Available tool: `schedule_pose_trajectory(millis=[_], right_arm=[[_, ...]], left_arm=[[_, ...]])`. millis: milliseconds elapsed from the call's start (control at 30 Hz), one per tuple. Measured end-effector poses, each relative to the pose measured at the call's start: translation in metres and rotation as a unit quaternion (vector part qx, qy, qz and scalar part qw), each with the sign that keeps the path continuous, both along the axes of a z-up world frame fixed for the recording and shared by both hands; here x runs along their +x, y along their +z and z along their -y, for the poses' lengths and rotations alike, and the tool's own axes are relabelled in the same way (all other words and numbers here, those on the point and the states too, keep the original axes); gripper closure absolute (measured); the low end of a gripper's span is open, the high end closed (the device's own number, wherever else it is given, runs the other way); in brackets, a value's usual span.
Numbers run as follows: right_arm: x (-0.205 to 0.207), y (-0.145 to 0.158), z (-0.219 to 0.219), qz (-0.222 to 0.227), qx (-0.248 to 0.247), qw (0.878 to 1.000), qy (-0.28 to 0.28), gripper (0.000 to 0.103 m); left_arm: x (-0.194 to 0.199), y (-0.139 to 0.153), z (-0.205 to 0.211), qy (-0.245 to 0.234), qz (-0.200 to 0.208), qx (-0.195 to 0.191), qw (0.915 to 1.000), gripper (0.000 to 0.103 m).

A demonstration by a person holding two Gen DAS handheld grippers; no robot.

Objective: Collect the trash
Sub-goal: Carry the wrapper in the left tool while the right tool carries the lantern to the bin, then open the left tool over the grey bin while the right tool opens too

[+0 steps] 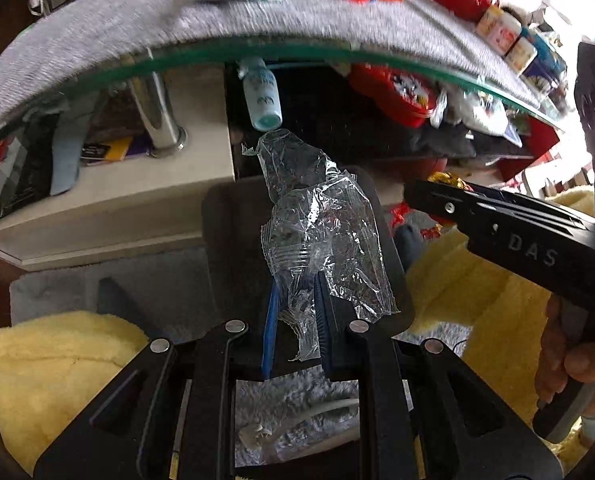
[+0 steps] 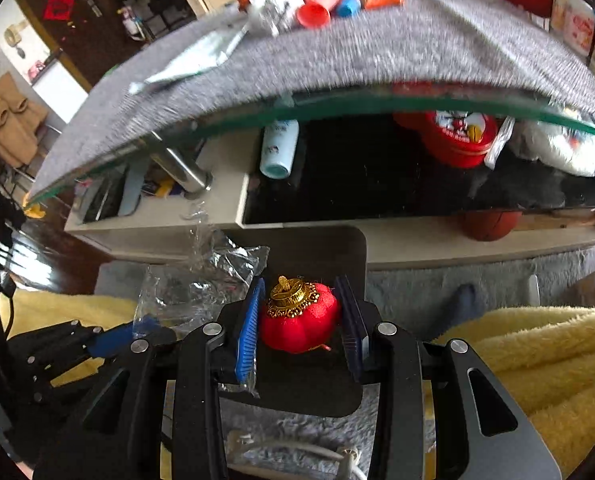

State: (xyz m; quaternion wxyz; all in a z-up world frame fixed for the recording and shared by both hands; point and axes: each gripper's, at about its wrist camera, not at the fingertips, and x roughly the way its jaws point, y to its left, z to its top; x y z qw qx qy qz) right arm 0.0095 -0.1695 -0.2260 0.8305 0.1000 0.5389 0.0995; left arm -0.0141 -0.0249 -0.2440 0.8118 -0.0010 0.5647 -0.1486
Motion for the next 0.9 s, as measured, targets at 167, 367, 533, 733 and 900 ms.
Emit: schedule_pose_trajectory(millis=[167,367,533,733,900], right_arm=[[0.007,-0.011,-0.003,-0.013,0.000,1.000,0.003,0.066],[0.011,-0.009,-0.006,-0.013,0.006,1.000,0.009,0.058],[0.013,-0.002,-0.002,-0.002,0.000,1.000,-0.003,0.038],[0.017,0.020,0.016,0.027,-0.019,0.999,-0.030,0.032],[0.024,0.051,0.036,0.065,-0.014,0.996,-0.058,0.022]], left_arm=[[0.008,-0.009,-0.001,0.002,-0.014,0.003,0.9999,0.087],[0.011,-0.009,0.000,0.005,-0.017,0.006,0.9998,0.077],[0.011,-0.005,-0.001,0.007,-0.008,0.014,0.9998,0.058],[0.014,0.014,-0.015,0.027,0.015,0.021,0.9993,0.035],[0.024,0.048,-0.030,0.049,0.059,0.029,0.9966,0.009]])
